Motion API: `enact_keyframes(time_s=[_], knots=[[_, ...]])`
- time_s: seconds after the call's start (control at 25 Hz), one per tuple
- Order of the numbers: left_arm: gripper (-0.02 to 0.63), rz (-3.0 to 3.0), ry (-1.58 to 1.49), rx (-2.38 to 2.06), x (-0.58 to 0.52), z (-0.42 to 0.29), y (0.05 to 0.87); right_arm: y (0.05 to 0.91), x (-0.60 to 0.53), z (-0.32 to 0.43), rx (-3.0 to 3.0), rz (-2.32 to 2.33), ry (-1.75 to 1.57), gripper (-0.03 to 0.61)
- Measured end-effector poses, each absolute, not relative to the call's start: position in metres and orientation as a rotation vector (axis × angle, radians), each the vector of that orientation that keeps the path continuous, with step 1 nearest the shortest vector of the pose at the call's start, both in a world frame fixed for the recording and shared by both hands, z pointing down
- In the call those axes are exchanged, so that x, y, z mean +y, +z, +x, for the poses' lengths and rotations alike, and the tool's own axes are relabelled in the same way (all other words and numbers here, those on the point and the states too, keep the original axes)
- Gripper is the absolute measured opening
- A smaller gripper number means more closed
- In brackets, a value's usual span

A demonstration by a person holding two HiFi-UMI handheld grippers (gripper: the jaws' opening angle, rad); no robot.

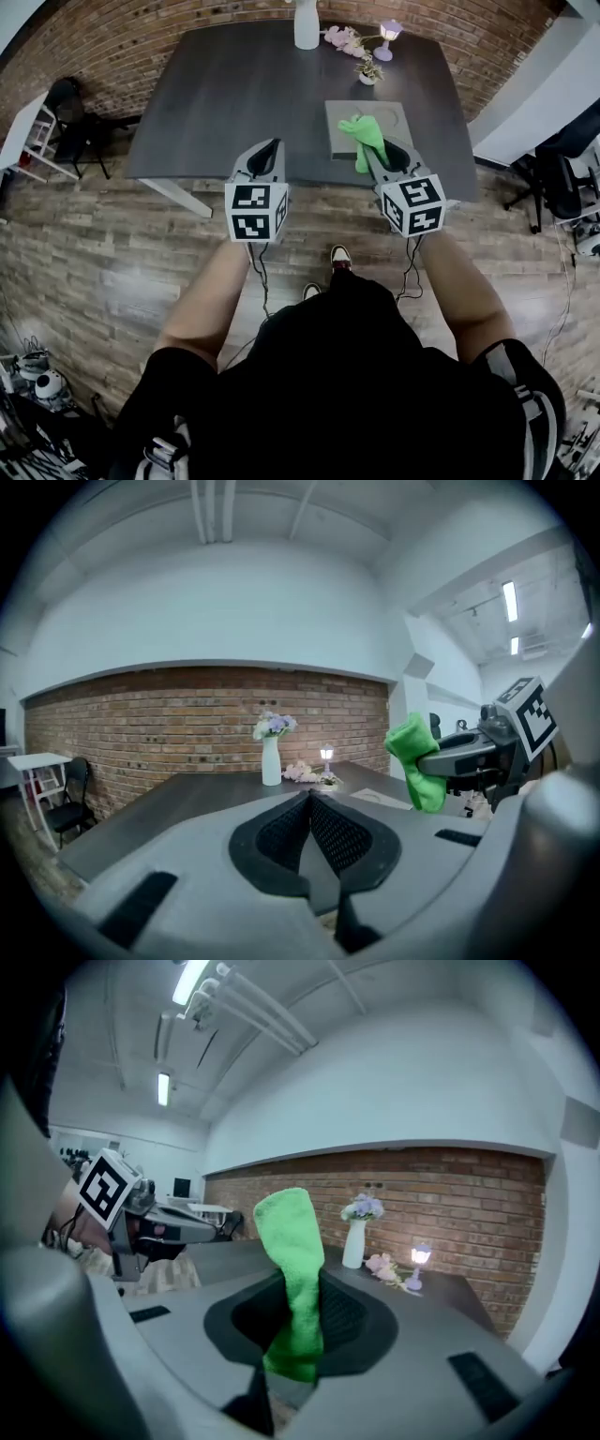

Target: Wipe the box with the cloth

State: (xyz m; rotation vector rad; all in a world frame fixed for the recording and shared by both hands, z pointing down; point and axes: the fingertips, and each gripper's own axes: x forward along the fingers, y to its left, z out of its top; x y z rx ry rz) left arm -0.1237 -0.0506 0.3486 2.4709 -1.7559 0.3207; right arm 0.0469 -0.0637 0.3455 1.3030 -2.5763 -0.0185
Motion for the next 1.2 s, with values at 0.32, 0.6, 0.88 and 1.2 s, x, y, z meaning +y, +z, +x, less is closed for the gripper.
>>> enact_keyframes(time_s=[0.32,0.6,0.88,1.2], knots=[[0.009,2.363,0.414,-1.742,-0.073,-0.137,0.404,0.428,-0.092,-0.016,-2.462,0.791,0.075,0.077],[0.009,2.173,0.419,-1.854,-0.127,-0.164,0.426,0.480,-0.114,-0.059,-2.339,0.329,-0.050,0.077],[0.009,2.136,0.364,-1.873,-0.172,-0.182,0.426,0.512,-0.141,-0.078,-2.234,0.186,-0.030,0.077],[0.009,2.207,0.305,-1.760,-0.226,-0.201,0.440,0.539,-0.160,-0.089,-2.085,0.152,-0.029,0.077]])
